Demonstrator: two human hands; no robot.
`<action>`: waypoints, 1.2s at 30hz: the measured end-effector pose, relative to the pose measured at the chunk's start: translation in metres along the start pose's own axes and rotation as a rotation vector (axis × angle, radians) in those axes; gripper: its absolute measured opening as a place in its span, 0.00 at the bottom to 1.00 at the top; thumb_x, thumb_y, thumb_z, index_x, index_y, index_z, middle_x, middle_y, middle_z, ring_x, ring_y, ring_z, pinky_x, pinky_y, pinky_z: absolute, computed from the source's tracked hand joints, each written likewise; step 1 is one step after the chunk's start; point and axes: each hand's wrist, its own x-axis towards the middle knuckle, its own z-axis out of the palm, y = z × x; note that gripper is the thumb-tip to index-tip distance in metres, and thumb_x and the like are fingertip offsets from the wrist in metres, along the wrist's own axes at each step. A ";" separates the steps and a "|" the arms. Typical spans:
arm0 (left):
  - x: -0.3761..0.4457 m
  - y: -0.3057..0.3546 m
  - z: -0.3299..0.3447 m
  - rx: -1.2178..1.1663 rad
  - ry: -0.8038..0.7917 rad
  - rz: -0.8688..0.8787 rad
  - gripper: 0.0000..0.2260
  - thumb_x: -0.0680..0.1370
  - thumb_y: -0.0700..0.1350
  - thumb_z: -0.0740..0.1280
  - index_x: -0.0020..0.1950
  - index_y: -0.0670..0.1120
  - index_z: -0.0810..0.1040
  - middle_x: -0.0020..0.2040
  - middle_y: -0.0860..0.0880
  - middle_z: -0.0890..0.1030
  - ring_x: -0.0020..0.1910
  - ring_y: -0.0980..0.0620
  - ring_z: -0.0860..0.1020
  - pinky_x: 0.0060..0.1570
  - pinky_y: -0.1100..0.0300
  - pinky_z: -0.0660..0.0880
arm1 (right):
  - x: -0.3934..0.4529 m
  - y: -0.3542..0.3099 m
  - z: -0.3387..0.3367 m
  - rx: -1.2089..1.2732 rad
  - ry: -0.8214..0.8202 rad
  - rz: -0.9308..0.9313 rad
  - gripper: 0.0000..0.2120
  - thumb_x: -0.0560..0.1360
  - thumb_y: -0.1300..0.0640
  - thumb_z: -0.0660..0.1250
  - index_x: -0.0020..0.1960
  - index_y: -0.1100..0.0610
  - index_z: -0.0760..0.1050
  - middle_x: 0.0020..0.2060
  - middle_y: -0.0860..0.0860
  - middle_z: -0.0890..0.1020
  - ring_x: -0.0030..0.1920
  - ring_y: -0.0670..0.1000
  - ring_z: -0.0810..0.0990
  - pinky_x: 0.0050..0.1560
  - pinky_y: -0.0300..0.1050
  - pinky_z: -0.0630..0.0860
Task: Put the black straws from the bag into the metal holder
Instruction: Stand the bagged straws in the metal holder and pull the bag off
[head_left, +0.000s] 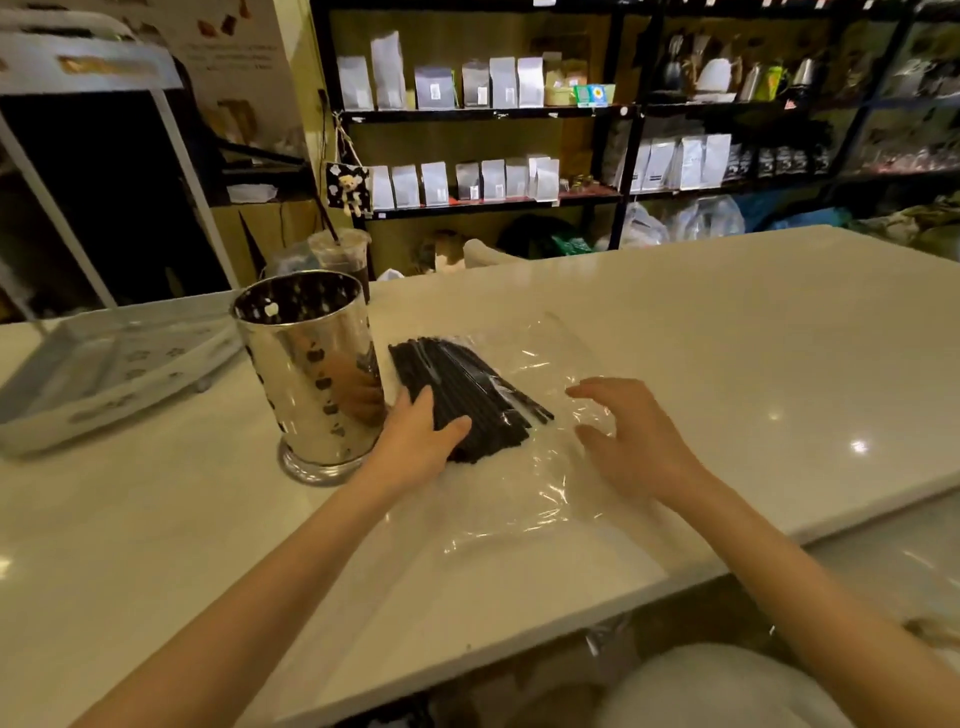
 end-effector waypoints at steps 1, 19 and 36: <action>-0.002 0.000 -0.001 0.075 -0.010 0.047 0.28 0.78 0.50 0.58 0.74 0.44 0.52 0.77 0.45 0.50 0.75 0.47 0.50 0.72 0.54 0.51 | -0.009 -0.013 0.005 0.030 -0.027 -0.073 0.17 0.73 0.61 0.67 0.61 0.55 0.74 0.63 0.52 0.75 0.66 0.53 0.67 0.62 0.39 0.60; -0.022 -0.058 -0.009 0.363 -0.113 0.562 0.22 0.80 0.46 0.54 0.73 0.45 0.55 0.77 0.47 0.51 0.74 0.56 0.47 0.66 0.72 0.39 | -0.051 -0.079 0.063 -0.140 -0.304 -0.411 0.22 0.77 0.52 0.51 0.65 0.57 0.71 0.63 0.52 0.77 0.62 0.52 0.72 0.64 0.46 0.67; -0.021 -0.064 -0.008 0.505 -0.150 0.674 0.27 0.73 0.55 0.41 0.72 0.54 0.58 0.76 0.47 0.55 0.75 0.48 0.53 0.71 0.55 0.49 | -0.058 -0.088 0.043 -0.028 -0.089 -0.372 0.10 0.75 0.54 0.58 0.46 0.56 0.76 0.40 0.51 0.81 0.42 0.44 0.70 0.44 0.35 0.66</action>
